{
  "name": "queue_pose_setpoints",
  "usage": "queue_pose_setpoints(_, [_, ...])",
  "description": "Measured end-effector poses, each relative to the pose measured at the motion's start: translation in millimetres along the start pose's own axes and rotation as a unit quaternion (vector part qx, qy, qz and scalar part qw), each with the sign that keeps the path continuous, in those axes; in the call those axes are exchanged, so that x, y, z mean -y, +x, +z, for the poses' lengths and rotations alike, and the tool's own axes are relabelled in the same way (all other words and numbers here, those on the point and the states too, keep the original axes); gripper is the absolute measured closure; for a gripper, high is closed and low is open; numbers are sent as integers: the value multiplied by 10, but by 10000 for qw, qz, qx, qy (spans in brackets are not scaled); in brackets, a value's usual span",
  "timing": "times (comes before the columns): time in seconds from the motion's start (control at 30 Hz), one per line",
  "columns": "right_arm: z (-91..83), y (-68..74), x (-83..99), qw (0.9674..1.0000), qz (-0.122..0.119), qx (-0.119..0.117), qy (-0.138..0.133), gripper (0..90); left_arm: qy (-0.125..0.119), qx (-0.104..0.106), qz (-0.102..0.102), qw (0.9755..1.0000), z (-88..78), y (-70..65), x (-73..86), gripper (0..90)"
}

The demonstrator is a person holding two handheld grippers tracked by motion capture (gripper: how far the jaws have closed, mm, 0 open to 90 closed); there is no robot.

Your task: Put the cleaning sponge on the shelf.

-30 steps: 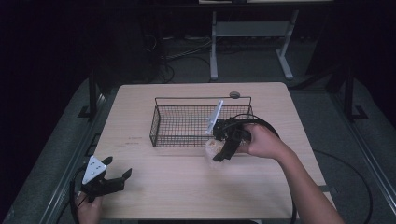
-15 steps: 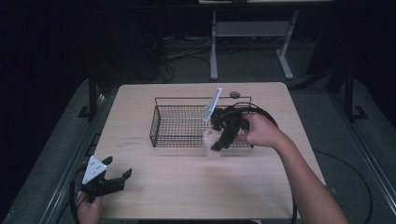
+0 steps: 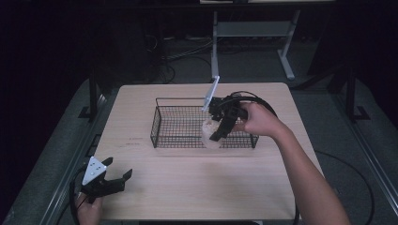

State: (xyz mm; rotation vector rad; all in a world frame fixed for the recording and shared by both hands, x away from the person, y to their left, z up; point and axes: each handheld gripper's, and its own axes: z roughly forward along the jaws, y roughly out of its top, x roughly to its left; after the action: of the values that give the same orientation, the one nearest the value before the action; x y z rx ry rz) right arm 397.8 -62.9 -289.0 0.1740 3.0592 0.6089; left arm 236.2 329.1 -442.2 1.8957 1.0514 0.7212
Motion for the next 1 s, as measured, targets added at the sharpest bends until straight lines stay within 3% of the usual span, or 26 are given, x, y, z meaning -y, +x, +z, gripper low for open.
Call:
queue_pose_setpoints(0.57, [-103,-319,-70,9997,214,121,-16,287,0,3,12,10000,0,6,1,137])
queue_pose_setpoints(1.0, [56,-595,32,9984,551,117,56,287,17,18,9,10000,5,1,1,137])
